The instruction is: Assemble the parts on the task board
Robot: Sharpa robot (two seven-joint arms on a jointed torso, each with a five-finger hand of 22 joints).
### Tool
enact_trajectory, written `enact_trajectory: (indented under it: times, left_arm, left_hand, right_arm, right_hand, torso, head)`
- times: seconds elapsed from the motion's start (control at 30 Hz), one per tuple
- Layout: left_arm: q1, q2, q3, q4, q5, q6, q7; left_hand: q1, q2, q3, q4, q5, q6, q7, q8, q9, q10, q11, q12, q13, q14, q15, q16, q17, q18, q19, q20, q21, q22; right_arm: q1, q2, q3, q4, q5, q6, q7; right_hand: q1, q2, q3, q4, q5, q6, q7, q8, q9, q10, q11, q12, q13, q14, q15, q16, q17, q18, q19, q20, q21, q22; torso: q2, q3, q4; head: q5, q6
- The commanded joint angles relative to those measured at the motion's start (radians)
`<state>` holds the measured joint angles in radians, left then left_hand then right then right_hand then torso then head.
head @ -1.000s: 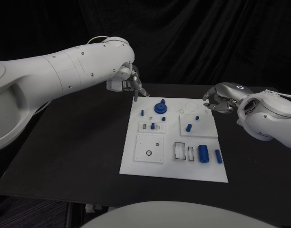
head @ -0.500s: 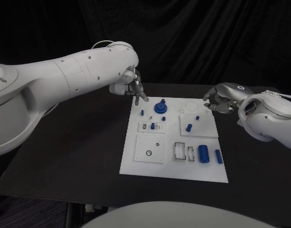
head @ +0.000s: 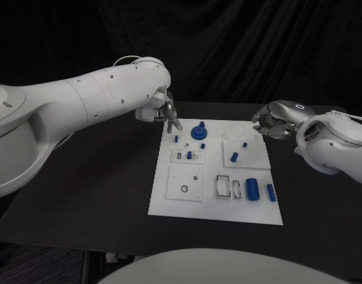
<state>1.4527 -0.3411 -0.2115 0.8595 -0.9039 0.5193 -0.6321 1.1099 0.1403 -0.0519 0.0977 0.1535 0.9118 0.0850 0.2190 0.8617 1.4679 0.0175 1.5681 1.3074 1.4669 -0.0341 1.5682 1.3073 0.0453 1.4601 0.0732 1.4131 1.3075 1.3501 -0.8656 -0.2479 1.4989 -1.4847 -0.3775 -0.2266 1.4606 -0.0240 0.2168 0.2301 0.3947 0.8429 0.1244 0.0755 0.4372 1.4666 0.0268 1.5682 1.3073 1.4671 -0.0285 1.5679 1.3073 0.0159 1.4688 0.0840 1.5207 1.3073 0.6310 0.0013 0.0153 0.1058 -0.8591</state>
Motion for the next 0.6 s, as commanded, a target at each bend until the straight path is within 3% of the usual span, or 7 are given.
enact_trajectory:
  times: [0.03, 0.27, 0.6]
  left_arm:
    - [-0.006, 0.003, 0.001, -0.002, 0.009, -0.016, 0.006]
    - [-0.012, 0.005, 0.001, -0.005, 0.009, -0.022, 0.019]
    - [-0.019, 0.009, 0.001, -0.012, 0.009, -0.045, 0.045]
  left_hand:
    - [-0.010, 0.000, 0.008, 0.000, -0.001, -0.012, 0.003, -0.002, 0.005, 0.103, -0.002, 0.003, 0.263, 0.104, -0.003, 0.003, 0.263, 0.005, -0.004, -0.001, -0.005, 0.158]
    - [-0.017, -0.002, 0.016, -0.004, 0.007, -0.021, 0.007, -0.009, 0.023, 0.103, 0.002, 0.003, 0.263, 0.104, 0.001, 0.003, 0.263, 0.008, -0.014, 0.003, -0.018, 0.152]
    - [-0.026, 0.001, 0.032, -0.009, 0.022, -0.029, 0.008, -0.002, 0.063, 0.103, 0.004, 0.003, 0.263, 0.104, 0.004, 0.003, 0.263, 0.009, -0.018, 0.007, -0.022, 0.153]
  right_arm:
    - [0.002, -0.003, 0.001, 0.005, -0.004, -0.025, 0.006]
    - [0.003, -0.005, 0.001, 0.005, -0.004, -0.028, 0.009]
    - [0.003, -0.003, 0.001, 0.005, -0.004, -0.031, 0.014]
  right_hand:
    - [-0.007, -0.003, 0.006, 0.001, 0.005, 0.007, -0.001, -0.003, -0.001, 0.104, 0.006, 0.003, 0.263, 0.104, 0.005, 0.003, 0.263, -0.001, 0.062, 0.005, 0.002, 0.243]
    - [-0.007, -0.003, 0.007, 0.001, 0.006, 0.007, -0.001, -0.002, -0.001, 0.104, 0.006, 0.003, 0.263, 0.104, 0.005, 0.003, 0.263, -0.001, 0.063, 0.005, 0.003, 0.243]
    - [-0.007, -0.003, 0.007, 0.001, 0.006, 0.008, -0.001, -0.002, -0.001, 0.104, 0.006, 0.003, 0.263, 0.104, 0.005, 0.003, 0.263, -0.001, 0.064, 0.005, 0.004, 0.244]
  torso:
    - [0.000, 0.0005, -0.0018]
    - [-0.001, 0.0013, 0.0027]
    - [-0.001, 0.0013, 0.0024]
  head:
    - [0.001, -0.004]
    - [-0.003, -0.008]
    - [-0.004, -0.012]
